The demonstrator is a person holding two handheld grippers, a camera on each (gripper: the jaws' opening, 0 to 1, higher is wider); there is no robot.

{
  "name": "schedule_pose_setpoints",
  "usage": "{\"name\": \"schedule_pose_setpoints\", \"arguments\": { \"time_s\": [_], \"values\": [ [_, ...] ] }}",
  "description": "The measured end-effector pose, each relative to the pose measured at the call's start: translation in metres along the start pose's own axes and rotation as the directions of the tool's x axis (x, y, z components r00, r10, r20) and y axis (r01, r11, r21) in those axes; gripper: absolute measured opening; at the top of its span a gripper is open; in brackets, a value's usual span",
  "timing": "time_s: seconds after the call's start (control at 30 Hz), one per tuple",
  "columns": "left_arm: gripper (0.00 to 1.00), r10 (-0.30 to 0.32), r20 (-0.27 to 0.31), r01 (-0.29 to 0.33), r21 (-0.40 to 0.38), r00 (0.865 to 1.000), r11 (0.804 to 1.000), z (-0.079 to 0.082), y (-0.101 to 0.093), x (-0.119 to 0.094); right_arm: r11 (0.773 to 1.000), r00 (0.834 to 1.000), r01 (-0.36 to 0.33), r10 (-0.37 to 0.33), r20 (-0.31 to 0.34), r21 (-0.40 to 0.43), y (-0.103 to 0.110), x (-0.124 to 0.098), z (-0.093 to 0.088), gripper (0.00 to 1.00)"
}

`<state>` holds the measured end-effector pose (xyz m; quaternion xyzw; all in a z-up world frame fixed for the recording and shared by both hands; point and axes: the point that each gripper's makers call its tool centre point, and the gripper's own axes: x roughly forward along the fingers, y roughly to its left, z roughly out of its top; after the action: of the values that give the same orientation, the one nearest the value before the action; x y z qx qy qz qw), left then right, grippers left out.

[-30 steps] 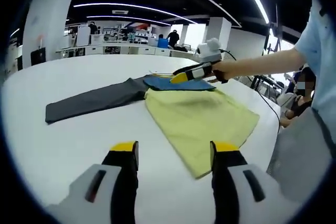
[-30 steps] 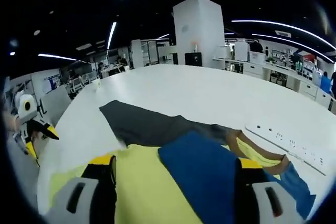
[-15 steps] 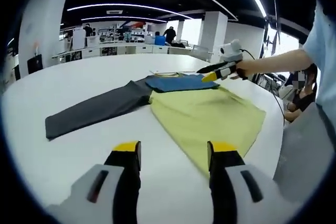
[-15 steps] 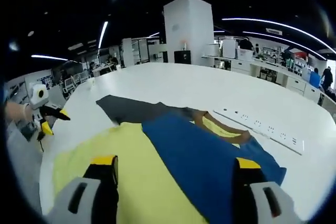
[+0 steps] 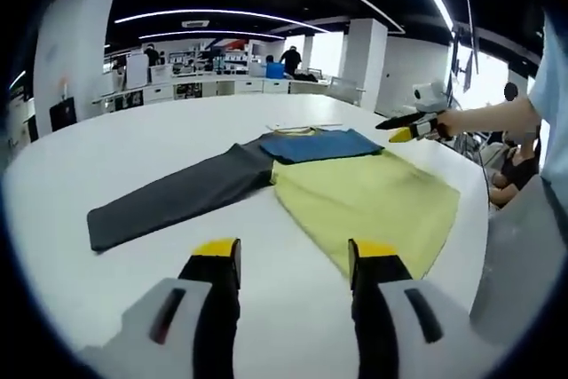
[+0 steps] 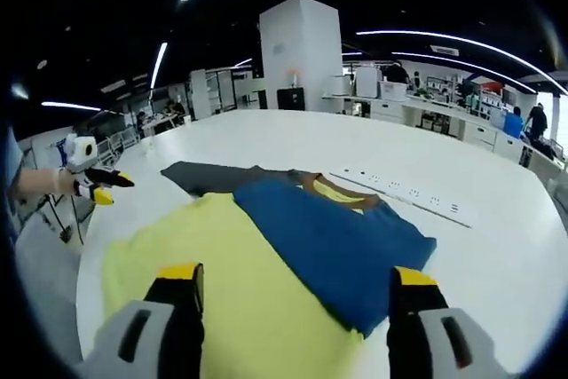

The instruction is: Fold the garment on the visible template until the final outline fits inside the template.

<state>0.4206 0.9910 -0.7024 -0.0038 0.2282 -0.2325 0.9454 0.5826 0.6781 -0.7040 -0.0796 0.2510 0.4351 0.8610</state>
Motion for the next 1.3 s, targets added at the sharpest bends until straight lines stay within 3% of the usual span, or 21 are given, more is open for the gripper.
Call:
{"name": "schedule_pose_setpoints", "arguments": {
  "time_s": [0.1,0.17,0.37,0.6,0.73,0.77,0.83,0.87,0.97,1.07,1.3],
  "values": [
    [0.46,0.019,0.0,-0.019,-0.002,1.0,1.0,-0.001,0.009,-0.002,1.0,1.0,0.022,-0.022,-0.004,0.007,-0.006,-0.01,-0.005,0.85],
    [0.47,0.042,0.003,-0.042,-0.053,0.999,0.998,-0.001,0.018,-0.004,0.999,1.0,0.031,-0.031,0.0,0.024,-0.009,-0.016,-0.008,0.84],
    [0.48,0.137,0.058,-0.128,-0.133,0.989,0.983,0.008,0.061,-0.014,0.997,0.999,0.054,-0.054,0.006,0.056,-0.013,-0.031,-0.015,0.81],
    [0.5,0.218,0.071,-0.199,-0.209,0.973,0.957,0.013,0.106,-0.018,0.995,0.998,0.067,-0.065,-0.026,0.073,-0.014,-0.048,-0.036,0.77],
    [0.5,0.282,0.047,-0.264,-0.232,0.958,0.936,0.005,0.134,-0.022,0.991,0.996,0.086,-0.084,-0.033,0.1,-0.018,-0.059,-0.047,0.74],
    [0.49,0.322,0.025,-0.306,-0.248,0.947,0.919,0.0,0.146,-0.025,0.991,0.996,0.089,-0.085,-0.036,0.105,-0.018,-0.061,-0.049,0.74],
    [0.48,0.352,0.022,-0.336,-0.253,0.936,0.907,-0.003,0.157,-0.026,0.988,0.995,0.093,-0.088,-0.045,0.12,-0.019,-0.064,-0.055,0.72],
    [0.48,0.353,0.012,-0.339,-0.252,0.935,0.906,-0.007,0.163,-0.026,0.987,0.995,0.095,-0.089,-0.05,0.131,-0.019,-0.066,-0.057,0.71],
    [0.49,0.381,-0.083,-0.39,-0.175,0.921,0.904,-0.03,0.182,-0.026,0.985,0.994,0.102,-0.095,-0.055,0.14,-0.02,-0.069,-0.062,0.7],
    [0.47,0.387,-0.085,-0.396,-0.224,0.918,0.891,-0.035,0.196,-0.023,0.983,0.994,0.101,-0.093,-0.058,0.156,-0.018,-0.072,-0.064,0.68],
    [0.44,0.407,-0.128,-0.426,-0.225,0.904,0.876,-0.042,0.218,-0.012,0.984,0.993,0.11,-0.101,-0.067,0.143,-0.017,-0.076,-0.069,0.65]
  ]
}}
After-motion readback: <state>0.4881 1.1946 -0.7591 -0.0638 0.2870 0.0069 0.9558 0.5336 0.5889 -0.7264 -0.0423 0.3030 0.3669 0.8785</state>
